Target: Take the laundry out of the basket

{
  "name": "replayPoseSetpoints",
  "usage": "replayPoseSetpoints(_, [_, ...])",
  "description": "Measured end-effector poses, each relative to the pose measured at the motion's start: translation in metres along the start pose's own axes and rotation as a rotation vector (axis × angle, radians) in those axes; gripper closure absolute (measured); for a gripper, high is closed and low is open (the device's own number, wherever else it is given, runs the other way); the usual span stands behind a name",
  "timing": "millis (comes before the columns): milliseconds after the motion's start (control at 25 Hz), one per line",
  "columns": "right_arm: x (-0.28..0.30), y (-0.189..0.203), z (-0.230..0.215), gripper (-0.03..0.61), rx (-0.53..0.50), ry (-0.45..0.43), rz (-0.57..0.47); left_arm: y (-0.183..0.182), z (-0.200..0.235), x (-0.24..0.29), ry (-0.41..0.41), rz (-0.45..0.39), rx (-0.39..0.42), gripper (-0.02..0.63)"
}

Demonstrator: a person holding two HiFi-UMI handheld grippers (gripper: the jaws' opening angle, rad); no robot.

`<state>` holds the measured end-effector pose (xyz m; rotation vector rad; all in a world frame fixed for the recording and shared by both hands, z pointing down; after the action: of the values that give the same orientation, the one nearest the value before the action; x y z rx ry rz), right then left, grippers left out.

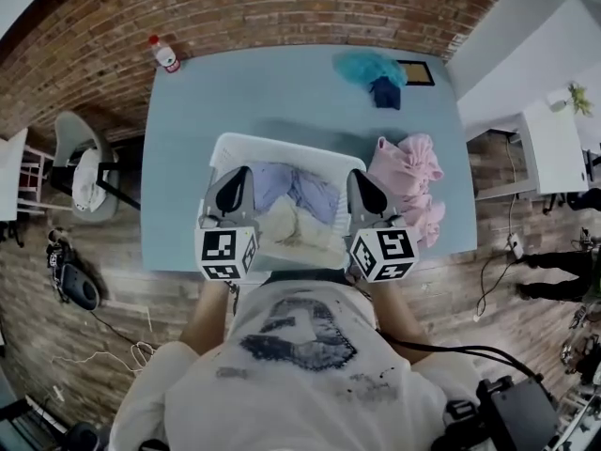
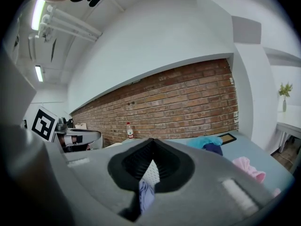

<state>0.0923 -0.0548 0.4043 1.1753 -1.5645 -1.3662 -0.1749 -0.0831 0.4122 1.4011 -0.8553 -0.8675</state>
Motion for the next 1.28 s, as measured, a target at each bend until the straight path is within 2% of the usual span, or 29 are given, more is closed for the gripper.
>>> replayPoseSetpoints(280, [0.021,0.019,0.041,0.581,0.004,0.022,0.057,0.012,0.046,-0.012,0.039,0.012,-0.019,0.623])
replayPoseSetpoints(600, [0.057,0.033,0.062,0.58,0.01,-0.054,0.161,0.023,0.079,-0.011,0.071,0.047,-0.031,0.623])
replayPoseSetpoints(880, [0.087,0.047,0.069,0.578,-0.028,-0.164,0.25,0.029,0.085,0.002,0.066,0.05,-0.057,0.623])
replayPoseSetpoints(1240, [0.114,0.082,0.077,0.575,-0.091,-0.358,0.436,0.038,0.084,0.011,0.049,0.065,-0.081,0.623])
replayPoseSetpoints(1280, [0.115,0.087,0.077,0.534,-0.093,-0.374,0.456,0.039,0.083,0.011,0.047,0.068,-0.08,0.623])
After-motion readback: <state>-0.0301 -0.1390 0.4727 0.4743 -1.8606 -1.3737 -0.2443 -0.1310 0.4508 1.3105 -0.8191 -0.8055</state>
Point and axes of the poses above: the fingertips, and each gripper's own axes: x forward along the fingers, z to its left, y out of its underside, the point moved 9 cm from there along -x, backward along the fingers, and after that the axes turned 15 degrees about -z, right-handed, at the moved point
